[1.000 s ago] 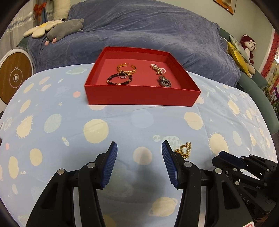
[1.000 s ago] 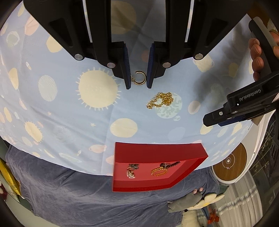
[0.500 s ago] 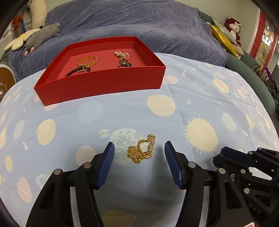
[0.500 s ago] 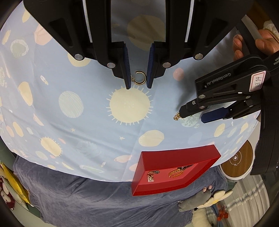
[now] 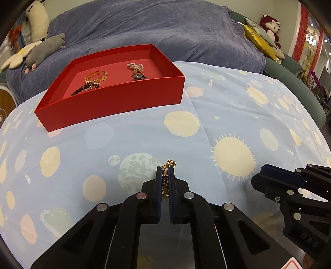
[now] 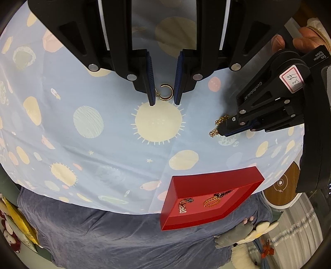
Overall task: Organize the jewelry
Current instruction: 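Carry the chain and earring into the red box and open both tools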
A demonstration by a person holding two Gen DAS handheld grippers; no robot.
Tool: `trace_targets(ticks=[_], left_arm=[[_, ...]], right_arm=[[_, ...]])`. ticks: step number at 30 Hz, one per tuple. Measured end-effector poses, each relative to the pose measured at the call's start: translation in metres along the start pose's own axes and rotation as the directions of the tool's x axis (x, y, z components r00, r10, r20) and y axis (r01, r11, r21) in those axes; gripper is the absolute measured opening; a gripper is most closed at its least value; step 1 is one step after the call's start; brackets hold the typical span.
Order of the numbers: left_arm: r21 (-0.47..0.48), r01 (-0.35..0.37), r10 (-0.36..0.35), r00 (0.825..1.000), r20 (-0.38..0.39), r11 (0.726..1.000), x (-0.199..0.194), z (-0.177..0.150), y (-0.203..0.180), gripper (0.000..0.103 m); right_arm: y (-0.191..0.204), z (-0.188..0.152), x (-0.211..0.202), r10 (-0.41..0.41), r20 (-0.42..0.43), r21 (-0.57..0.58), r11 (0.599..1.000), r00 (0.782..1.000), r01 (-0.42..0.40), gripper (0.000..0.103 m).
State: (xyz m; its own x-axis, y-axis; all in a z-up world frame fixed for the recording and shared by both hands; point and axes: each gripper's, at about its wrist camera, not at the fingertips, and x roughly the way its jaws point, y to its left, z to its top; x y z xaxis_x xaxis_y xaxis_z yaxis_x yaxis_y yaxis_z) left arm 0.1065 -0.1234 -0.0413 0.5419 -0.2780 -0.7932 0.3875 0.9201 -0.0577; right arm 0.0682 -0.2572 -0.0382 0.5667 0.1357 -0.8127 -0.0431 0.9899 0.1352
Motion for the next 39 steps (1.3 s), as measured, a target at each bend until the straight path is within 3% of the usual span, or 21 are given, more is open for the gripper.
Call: trace_targets(ticks=[11, 31, 39], left_arm=[[-0.043, 0.005, -0.003, 0.999, 0.043, 0.999, -0.030, 0.017, 0.015, 0.003], [-0.171, -0.078, 0.103, 0.984, 0.146, 0.982, -0.078, 0.052, 0.080, 0.003], [-0.218, -0.092, 0.129, 0.978, 0.164, 0.972, -0.088, 0.057, 0.104, 0.003]], right_arm=[[0.022, 0.019, -0.008, 0.029, 0.042, -0.019, 0.999, 0.999, -0.029, 0.017], [0.063, 0.072, -0.011, 0.081, 0.134, -0.049, 0.996, 0.988, -0.075, 0.017], [0.063, 0.077, -0.008, 0.084, 0.141, -0.039, 0.996, 0.986, -0.079, 0.018]])
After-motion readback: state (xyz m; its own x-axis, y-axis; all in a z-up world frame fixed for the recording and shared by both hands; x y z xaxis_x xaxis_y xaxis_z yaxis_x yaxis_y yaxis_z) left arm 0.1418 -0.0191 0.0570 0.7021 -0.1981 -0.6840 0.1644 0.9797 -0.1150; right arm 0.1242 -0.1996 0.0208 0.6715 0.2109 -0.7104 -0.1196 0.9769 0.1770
